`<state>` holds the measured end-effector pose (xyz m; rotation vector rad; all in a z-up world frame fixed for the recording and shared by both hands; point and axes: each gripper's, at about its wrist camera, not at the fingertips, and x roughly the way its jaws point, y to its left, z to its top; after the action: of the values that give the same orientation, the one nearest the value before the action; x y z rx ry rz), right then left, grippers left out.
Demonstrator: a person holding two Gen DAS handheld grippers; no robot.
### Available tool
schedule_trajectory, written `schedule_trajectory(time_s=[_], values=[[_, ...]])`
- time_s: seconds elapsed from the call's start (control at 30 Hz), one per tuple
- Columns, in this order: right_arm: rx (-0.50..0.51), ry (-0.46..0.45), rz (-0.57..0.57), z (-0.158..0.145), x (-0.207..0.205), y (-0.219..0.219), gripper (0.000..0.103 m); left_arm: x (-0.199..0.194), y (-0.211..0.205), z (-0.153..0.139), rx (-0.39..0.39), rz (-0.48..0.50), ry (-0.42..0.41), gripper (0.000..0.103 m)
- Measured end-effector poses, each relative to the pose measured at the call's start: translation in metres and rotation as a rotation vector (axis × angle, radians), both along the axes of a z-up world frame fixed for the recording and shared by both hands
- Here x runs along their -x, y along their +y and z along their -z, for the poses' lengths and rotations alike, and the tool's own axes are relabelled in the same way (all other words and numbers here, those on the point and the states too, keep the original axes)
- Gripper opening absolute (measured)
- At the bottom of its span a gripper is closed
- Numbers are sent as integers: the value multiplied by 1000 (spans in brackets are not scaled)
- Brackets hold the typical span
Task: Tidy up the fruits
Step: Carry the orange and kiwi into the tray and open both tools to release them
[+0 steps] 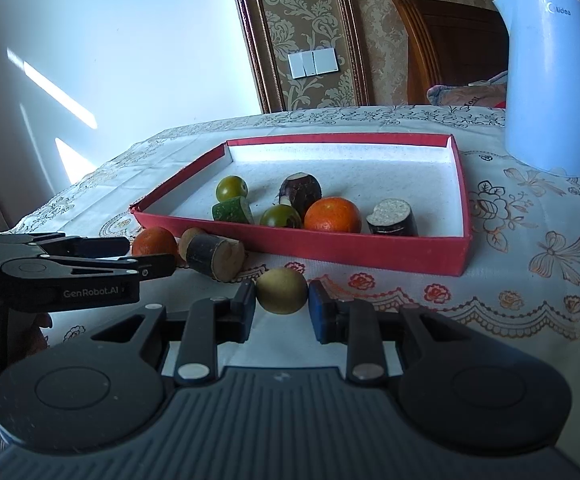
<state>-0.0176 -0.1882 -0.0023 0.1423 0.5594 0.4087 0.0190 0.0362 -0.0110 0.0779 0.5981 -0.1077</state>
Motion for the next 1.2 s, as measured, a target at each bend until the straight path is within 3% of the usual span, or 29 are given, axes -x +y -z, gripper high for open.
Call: schedule_trajectory(time_s=[0.03, 0.33, 0.6, 0.87, 1.2], values=[[0, -1, 0, 0, 0, 0, 27, -2, 2, 0, 12, -3, 7, 42], [-9, -17, 14, -5, 3, -3, 27, 5, 1, -3, 4, -29, -33, 40], [26, -92, 20, -39, -10, 2, 27, 6, -6, -33, 19, -48, -127, 40], [132, -79, 35, -38, -54, 24, 27, -44, -14, -31, 7, -127, -105, 40], [134, -68, 62, -23, -72, 23, 27, -58, -10, -21, 12, -165, -77, 41]])
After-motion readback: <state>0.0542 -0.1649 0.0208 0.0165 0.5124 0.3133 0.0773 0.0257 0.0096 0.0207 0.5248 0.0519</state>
